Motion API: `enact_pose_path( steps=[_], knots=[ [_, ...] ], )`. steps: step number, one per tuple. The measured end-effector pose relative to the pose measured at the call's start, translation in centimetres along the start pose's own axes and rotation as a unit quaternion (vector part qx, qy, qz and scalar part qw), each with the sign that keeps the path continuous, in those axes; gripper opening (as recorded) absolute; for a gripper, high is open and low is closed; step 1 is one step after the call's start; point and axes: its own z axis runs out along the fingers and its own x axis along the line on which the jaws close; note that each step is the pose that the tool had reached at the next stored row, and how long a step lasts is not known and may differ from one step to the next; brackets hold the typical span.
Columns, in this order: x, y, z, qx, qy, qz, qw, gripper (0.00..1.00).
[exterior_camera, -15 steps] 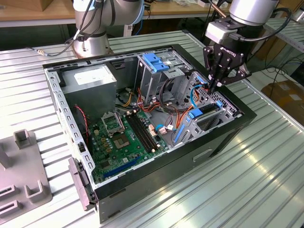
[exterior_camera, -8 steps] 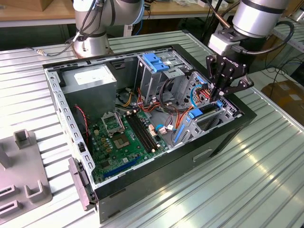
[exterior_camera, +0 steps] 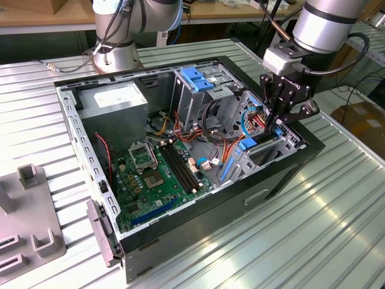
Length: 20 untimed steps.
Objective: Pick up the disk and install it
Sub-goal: 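Insert the first disk wire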
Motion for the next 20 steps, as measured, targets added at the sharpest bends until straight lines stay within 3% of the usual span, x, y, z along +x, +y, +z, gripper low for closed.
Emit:
enact_pose_path(
  steps=[20],
  knots=[
    [-0.03,0.09,0.8,0.0,-0.0008,0.0,1.0,0.17]
  ],
)
